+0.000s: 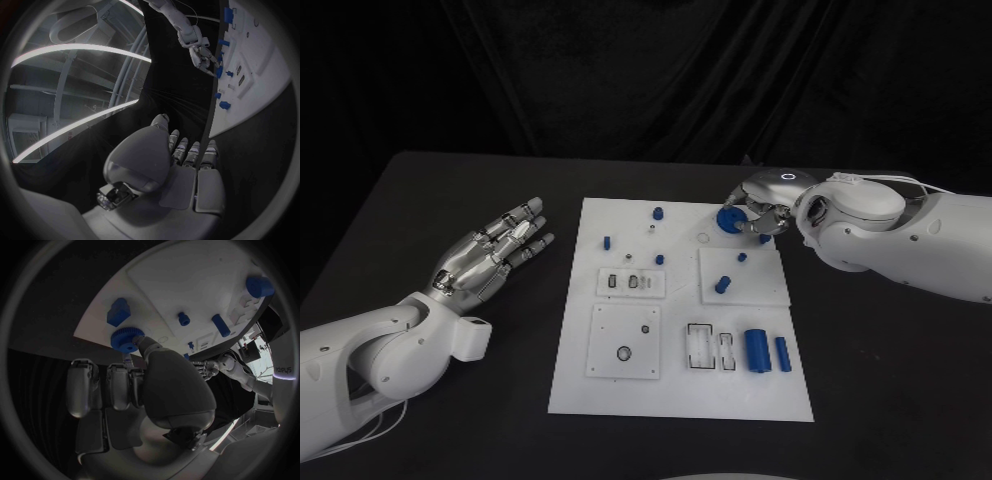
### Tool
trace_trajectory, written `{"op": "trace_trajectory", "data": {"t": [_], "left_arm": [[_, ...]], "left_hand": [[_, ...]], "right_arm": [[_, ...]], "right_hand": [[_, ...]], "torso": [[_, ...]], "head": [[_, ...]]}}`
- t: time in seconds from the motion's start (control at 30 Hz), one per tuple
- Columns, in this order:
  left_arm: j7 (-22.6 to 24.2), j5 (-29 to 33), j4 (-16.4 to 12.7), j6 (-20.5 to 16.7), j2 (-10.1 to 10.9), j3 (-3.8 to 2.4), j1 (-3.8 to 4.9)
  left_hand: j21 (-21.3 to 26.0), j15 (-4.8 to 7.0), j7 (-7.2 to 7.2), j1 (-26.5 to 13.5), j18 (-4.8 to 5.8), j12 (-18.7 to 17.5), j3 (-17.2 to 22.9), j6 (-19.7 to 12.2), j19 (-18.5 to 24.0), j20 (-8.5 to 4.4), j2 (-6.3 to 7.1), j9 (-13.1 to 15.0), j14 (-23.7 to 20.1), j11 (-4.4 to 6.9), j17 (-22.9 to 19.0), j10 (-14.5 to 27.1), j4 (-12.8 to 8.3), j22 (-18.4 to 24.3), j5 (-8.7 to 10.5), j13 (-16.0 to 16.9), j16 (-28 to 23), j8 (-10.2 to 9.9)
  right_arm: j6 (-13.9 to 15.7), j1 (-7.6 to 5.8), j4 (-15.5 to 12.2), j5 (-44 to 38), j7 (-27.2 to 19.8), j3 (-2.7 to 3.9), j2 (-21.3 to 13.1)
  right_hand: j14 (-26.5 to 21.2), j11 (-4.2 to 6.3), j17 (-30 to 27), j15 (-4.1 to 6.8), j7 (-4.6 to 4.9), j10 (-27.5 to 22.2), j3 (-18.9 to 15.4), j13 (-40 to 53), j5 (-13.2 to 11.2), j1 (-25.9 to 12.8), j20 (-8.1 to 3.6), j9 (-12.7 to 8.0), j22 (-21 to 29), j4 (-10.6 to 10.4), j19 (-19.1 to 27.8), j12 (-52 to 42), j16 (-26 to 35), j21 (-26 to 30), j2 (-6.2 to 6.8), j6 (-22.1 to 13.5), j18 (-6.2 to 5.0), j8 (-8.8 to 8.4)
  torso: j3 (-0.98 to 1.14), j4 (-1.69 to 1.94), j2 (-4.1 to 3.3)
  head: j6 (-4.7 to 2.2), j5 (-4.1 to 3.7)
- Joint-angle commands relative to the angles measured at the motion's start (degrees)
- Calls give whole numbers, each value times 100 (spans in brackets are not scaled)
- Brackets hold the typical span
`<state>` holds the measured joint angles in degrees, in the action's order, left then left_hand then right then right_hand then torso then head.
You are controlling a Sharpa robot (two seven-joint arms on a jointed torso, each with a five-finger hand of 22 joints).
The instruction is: Assemble the parts on the task board
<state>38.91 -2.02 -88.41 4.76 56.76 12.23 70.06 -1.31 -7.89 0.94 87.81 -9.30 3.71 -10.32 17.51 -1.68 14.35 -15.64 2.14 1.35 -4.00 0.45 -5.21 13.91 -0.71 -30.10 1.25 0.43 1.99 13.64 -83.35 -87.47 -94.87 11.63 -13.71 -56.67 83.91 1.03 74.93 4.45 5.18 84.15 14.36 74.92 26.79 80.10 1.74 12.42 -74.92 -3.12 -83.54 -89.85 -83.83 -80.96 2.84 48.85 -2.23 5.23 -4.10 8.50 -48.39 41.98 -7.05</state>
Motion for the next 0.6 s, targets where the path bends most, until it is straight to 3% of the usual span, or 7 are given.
{"op": "trace_trajectory", "data": {"t": [0.03, 0.2, 0.6], "left_arm": [[813, -6, -8, 89, -6, -4, -3], [805, -6, -10, 98, -2, -4, -3], [785, -6, -10, 102, 1, -4, -3]], "left_hand": [[-20, -48, 34, 41, -106, 19, 39, -16, -4, 46, 18, 5, 10, 6, 7, 12, -10, -7, -23, 7, 23, 28], [-21, -50, 44, 42, -106, 21, 43, -14, -6, 49, 19, 5, 11, 9, 7, 10, -14, -8, -26, 8, 24, 29], [-23, -60, 52, 44, -106, 22, 47, -12, -9, 54, 23, 6, 21, 12, 10, 9, -22, -9, -31, 8, 28, 29]], "right_arm": [[-99, 73, 3, -69, -55, -51, -19], [63, 70, -121, -111, -150, -49, -67], [197, -157, -664, -250, -237, -47, -4]], "right_hand": [[407, 17, 803, 21, -121, 585, -39, 1508, -107, -5, 4, 1021, -684, 52, 28, -15, 37, 38, -69, 414, -71, 1017], [409, 21, 795, 23, -130, 585, -84, 1508, -239, -47, 4, 1378, -689, 82, 21, -15, 66, 62, -109, 258, -73, 1340], [416, 29, 804, 30, -141, 585, -113, 1508, -318, -88, -2, 1499, -708, 67, 2, -15, 67, 52, -104, 182, -68, 1442]], "torso": [[-3, -5, 1], [-3, -10, 2], [-3, 3, 0]], "head": [[-51, 13], [-65, 37], [-46, 42]]}}
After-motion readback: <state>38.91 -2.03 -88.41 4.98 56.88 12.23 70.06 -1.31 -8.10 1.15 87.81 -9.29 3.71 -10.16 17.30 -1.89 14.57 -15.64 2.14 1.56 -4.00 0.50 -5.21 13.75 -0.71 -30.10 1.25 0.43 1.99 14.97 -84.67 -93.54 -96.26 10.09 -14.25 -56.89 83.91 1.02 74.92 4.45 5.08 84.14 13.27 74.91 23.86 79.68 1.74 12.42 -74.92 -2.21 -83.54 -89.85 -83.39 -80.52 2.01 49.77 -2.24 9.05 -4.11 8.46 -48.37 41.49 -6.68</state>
